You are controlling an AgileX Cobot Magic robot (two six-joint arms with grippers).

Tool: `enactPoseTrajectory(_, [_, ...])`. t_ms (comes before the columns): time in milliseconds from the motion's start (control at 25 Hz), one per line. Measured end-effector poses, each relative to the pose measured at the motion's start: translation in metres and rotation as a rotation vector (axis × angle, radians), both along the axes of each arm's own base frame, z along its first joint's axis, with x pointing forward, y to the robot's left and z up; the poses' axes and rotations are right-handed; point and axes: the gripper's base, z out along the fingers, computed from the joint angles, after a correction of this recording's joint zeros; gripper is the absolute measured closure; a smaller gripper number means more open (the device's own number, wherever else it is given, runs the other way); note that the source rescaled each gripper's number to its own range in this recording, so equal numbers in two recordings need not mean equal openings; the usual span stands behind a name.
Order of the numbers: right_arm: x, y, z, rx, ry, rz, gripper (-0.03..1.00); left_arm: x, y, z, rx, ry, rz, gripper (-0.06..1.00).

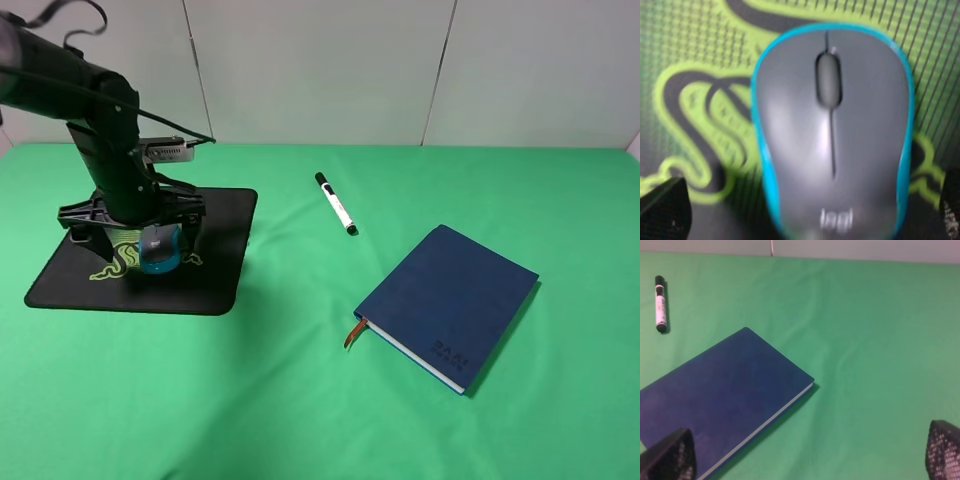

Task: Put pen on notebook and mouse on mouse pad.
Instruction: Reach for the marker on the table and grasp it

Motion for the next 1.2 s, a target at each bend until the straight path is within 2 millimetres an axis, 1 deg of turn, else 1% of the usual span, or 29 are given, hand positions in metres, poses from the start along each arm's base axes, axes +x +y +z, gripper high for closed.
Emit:
enactPoseTrajectory(120, [0.0, 0.0, 0.0, 0.0, 0.0, 0.0, -0.03, -0.006, 0.001, 0.025, -0.016, -0.014, -0.027, -0.05])
enactPoseTrajectory(280, [0.0, 0.0, 0.0, 0.0, 0.0, 0.0, -0.03, -0.019, 0.003, 0.064, -0.046, -0.051, -0.075, -0.05])
enactPoseTrajectory(400, [0.0, 0.0, 0.0, 0.0, 0.0, 0.0, -0.03, -0.032, 0.007, 0.095, -0.065, -0.1, -0.12, -0.05])
enactPoseTrajectory(560, [0.0, 0.0, 0.0, 0.0, 0.0, 0.0, -0.03, -0.055, 0.014, 0.138, -0.079, -0.185, -0.182, -0.05])
enactPoseTrajectory(680, [0.0, 0.0, 0.0, 0.0, 0.0, 0.0, -0.03, -0.076, 0.021, 0.169, -0.086, -0.258, -0.224, -0.05])
enactPoseTrajectory(800, [0.0, 0.0, 0.0, 0.0, 0.0, 0.0, -0.03, -0.103, 0.031, 0.199, -0.086, -0.333, -0.286, -0.05])
enactPoseTrajectory(920, [0.0, 0.0, 0.0, 0.0, 0.0, 0.0, -0.03, -0.13, 0.04, 0.221, -0.071, -0.384, -0.366, -0.05])
enactPoseTrajectory(1080, [0.0, 0.0, 0.0, 0.0, 0.0, 0.0, -0.03, -0.167, 0.052, 0.242, -0.043, -0.416, -0.463, -0.05])
enactPoseTrajectory(1200, [0.0, 0.0, 0.0, 0.0, 0.0, 0.0, -0.03, -0.198, 0.063, 0.252, -0.036, -0.455, -0.491, -0.05])
